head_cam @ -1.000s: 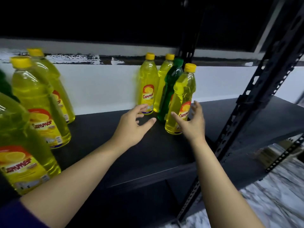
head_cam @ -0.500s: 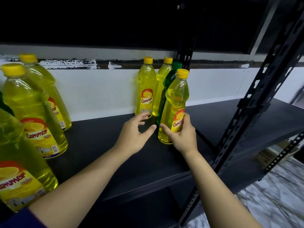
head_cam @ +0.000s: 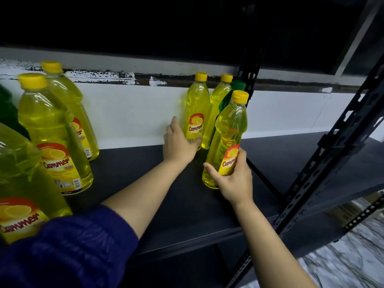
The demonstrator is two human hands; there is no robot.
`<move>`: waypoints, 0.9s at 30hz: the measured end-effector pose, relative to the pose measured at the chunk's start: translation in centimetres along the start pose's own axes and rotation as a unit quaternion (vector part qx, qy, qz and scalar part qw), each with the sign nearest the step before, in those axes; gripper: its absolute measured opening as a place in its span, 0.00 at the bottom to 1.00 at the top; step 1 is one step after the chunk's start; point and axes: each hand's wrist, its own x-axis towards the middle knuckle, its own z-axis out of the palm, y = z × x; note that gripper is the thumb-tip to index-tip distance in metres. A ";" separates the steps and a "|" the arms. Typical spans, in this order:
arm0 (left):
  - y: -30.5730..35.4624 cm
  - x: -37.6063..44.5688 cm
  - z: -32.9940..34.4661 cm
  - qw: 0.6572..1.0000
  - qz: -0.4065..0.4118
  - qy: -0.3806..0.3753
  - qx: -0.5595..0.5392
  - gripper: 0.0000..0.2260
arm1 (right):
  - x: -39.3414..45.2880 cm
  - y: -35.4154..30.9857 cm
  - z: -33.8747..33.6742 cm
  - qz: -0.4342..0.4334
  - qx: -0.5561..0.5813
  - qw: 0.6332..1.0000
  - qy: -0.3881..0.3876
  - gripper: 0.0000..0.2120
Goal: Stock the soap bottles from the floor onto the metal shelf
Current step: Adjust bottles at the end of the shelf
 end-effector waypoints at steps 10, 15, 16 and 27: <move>0.9 3.2 5.9 0.998 -0.036 0.047 0.036 0.47 | 0.1 0.5 0.1 -0.001 -0.006 1.000 -0.003 0.40; -0.3 2.8 4.5 0.998 -0.019 0.046 0.042 0.45 | 0.0 0.2 0.4 -0.004 -0.055 0.998 -0.018 0.42; -0.6 2.6 4.0 0.998 -0.018 0.051 0.042 0.45 | 0.1 0.1 0.4 -0.003 -0.059 0.998 -0.020 0.42; -6.5 0.8 -3.1 0.990 -0.056 0.126 -0.009 0.45 | 0.4 -3.8 4.4 -0.028 -0.044 0.995 -0.088 0.43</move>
